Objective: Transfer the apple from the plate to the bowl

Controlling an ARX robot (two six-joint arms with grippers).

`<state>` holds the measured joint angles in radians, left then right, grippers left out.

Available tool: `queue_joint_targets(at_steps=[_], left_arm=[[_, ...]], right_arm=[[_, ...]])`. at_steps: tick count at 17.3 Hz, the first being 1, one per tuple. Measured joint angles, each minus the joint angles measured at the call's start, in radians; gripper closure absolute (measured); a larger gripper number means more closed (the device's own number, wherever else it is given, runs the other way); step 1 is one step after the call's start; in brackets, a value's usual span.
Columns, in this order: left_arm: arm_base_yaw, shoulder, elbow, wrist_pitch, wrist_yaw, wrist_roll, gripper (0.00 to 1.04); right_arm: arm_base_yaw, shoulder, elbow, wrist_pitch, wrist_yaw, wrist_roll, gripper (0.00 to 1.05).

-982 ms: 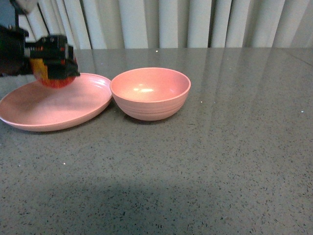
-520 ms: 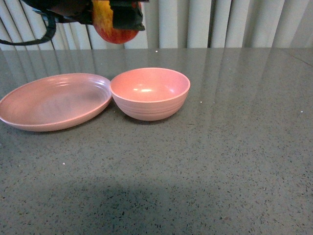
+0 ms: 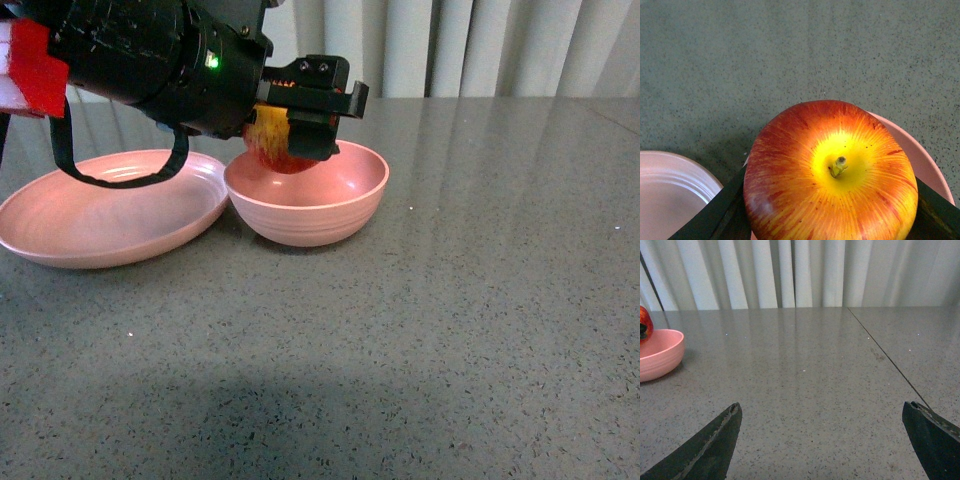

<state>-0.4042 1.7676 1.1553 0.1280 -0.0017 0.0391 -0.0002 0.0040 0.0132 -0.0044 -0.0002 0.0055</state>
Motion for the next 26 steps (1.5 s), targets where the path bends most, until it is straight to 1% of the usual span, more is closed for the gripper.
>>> queue_joint_targets(at_steps=[9,14,15,16,18,19,23,26], left_arm=[[0.000,0.048,0.000,-0.026,0.002,-0.058,0.35],[-0.001,0.051,0.000,0.003,0.015,-0.066,0.35],[-0.002,0.055,0.000,0.003,0.020,-0.069,0.32],[-0.003,0.058,0.000,0.003,0.020,-0.069,0.22],[-0.006,0.061,0.000,0.008,0.027,-0.069,0.05],[-0.006,0.061,0.000,0.009,0.028,-0.071,0.07],[-0.003,0.050,0.002,0.031,0.023,-0.083,0.07],[0.021,-0.058,0.002,0.073,-0.003,-0.084,0.07]], right_arm=[[0.000,0.000,0.000,0.000,0.000,0.000,0.07],[0.000,0.000,0.000,0.000,0.000,0.000,0.07],[0.000,0.000,0.000,0.000,0.000,0.000,0.07],[0.000,0.000,0.000,0.000,0.000,0.000,0.07],[0.000,0.000,0.000,0.000,0.000,0.000,0.07],[0.000,0.000,0.000,0.000,0.000,0.000,0.07],[0.000,0.000,0.000,0.000,0.000,0.000,0.07],[0.000,0.000,0.000,0.000,0.000,0.000,0.07]])
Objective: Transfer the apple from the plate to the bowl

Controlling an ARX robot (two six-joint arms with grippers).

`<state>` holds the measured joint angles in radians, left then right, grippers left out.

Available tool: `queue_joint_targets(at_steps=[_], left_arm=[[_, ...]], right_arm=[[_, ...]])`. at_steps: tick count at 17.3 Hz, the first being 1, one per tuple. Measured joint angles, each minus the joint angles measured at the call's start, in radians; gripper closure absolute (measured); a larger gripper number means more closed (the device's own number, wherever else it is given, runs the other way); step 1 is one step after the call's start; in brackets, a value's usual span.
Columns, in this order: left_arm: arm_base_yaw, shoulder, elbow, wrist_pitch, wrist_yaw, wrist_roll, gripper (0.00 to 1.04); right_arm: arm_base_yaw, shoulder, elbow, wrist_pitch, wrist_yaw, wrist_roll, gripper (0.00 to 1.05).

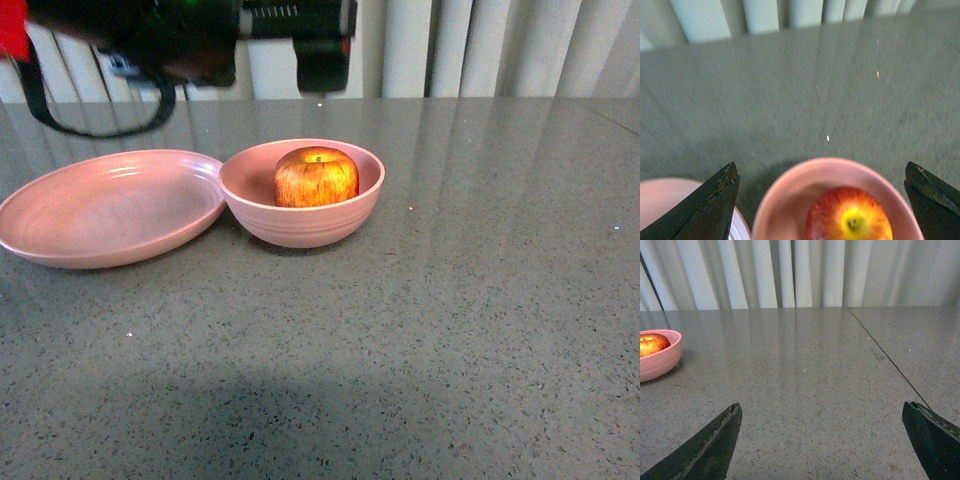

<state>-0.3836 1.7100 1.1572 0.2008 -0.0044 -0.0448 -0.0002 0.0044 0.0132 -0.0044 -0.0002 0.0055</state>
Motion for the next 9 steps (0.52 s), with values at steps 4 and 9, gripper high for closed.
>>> queue_joint_targets(at_steps=[4,9], left_arm=[[0.061,-0.291,-0.142,0.187,-0.147,0.034,0.15],[0.190,-0.581,-0.470,0.294,-0.221,0.034,0.49]], right_arm=[[0.000,0.000,0.000,0.000,0.000,0.000,0.07],[0.000,0.000,0.000,0.000,0.000,0.000,0.07]])
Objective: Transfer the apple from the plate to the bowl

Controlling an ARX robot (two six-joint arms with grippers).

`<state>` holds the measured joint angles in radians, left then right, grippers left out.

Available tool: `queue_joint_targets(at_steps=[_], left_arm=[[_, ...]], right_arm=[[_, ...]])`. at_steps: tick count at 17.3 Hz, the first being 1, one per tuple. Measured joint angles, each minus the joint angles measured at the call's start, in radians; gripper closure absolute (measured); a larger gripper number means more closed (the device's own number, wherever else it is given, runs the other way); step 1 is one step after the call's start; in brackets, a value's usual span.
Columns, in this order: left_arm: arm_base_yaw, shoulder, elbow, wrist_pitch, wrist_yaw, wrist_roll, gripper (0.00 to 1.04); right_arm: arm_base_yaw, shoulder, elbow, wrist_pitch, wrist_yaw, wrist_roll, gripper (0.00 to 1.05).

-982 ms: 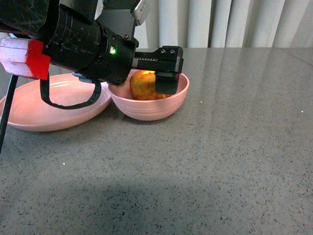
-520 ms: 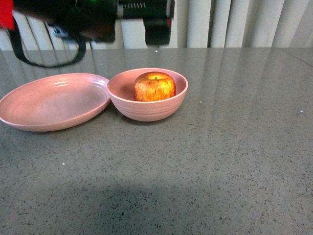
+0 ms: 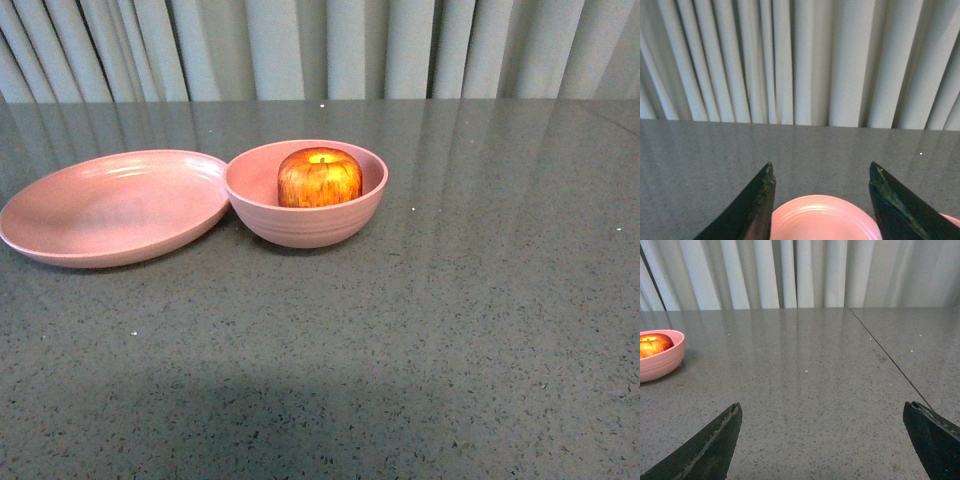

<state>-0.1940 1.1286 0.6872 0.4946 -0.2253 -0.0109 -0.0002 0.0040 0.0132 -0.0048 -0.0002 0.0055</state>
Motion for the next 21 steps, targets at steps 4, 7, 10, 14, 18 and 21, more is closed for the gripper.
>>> queue_joint_targets(at_steps=[4,7,10,14,18,21], left_arm=[[0.013,-0.051,-0.088,0.036,0.027,0.000,0.62],[0.054,-0.134,-0.293,0.083,0.088,0.000,0.97],[0.158,-0.346,-0.508,0.099,0.203,0.001,1.04],[0.190,-0.470,-0.584,0.048,0.226,0.001,1.04],[0.191,-0.660,-0.644,-0.078,0.225,0.001,1.04],[0.191,-0.721,-0.673,-0.091,0.225,0.001,1.04]], right_arm=[[0.000,0.000,0.000,0.001,0.000,0.000,0.07],[0.000,0.000,0.000,0.000,0.000,0.000,0.07],[0.000,0.000,0.000,0.000,0.000,0.000,0.07],[0.000,0.000,0.000,0.000,0.000,0.000,0.07],[0.000,0.000,0.000,0.000,0.000,0.000,0.07],[0.000,0.000,0.000,0.000,0.000,0.000,0.07]])
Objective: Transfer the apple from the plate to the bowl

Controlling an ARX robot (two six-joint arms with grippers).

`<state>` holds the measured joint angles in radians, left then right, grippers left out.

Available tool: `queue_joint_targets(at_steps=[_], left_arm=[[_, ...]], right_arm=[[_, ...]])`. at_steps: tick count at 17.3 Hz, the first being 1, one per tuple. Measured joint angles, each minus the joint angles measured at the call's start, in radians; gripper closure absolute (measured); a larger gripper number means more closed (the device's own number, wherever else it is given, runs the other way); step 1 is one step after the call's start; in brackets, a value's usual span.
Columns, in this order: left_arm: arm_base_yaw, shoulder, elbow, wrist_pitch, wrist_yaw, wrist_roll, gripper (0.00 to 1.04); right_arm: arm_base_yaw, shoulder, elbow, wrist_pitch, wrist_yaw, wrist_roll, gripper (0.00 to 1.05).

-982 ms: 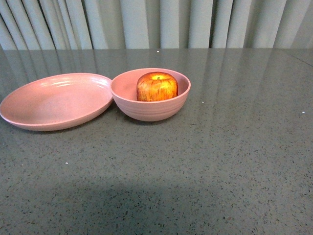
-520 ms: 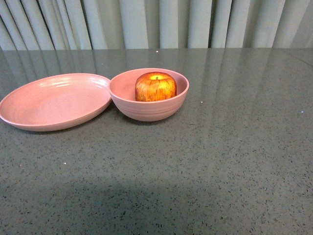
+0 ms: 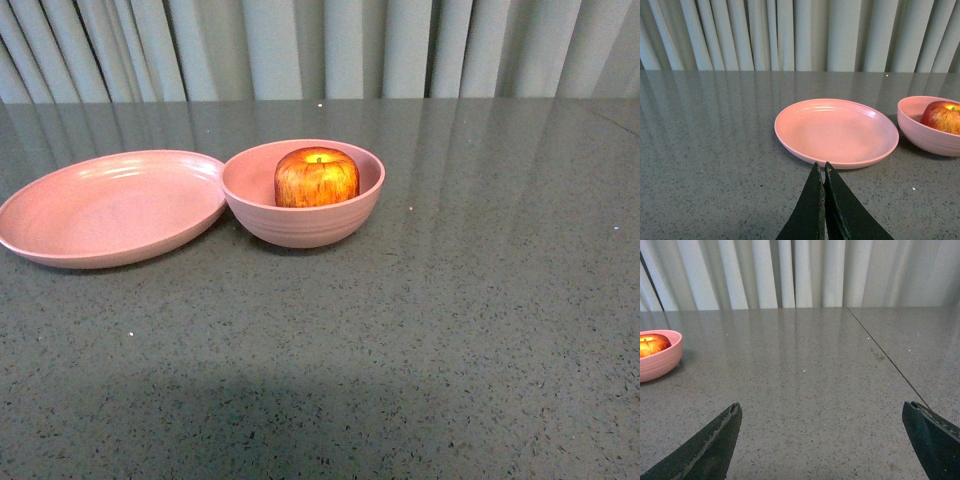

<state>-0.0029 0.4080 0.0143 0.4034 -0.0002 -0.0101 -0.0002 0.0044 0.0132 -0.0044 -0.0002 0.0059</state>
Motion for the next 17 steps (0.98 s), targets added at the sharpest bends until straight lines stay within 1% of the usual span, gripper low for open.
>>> queue_joint_targets(at_steps=[7,17], left_arm=[[0.000,-0.134,0.000,-0.130,0.000,0.000,1.04],[0.000,-0.225,0.000,-0.219,0.000,0.000,1.04]], right_arm=[[0.000,0.000,0.000,0.000,0.000,0.000,0.07],[0.000,0.000,0.000,0.000,0.000,0.000,0.07]])
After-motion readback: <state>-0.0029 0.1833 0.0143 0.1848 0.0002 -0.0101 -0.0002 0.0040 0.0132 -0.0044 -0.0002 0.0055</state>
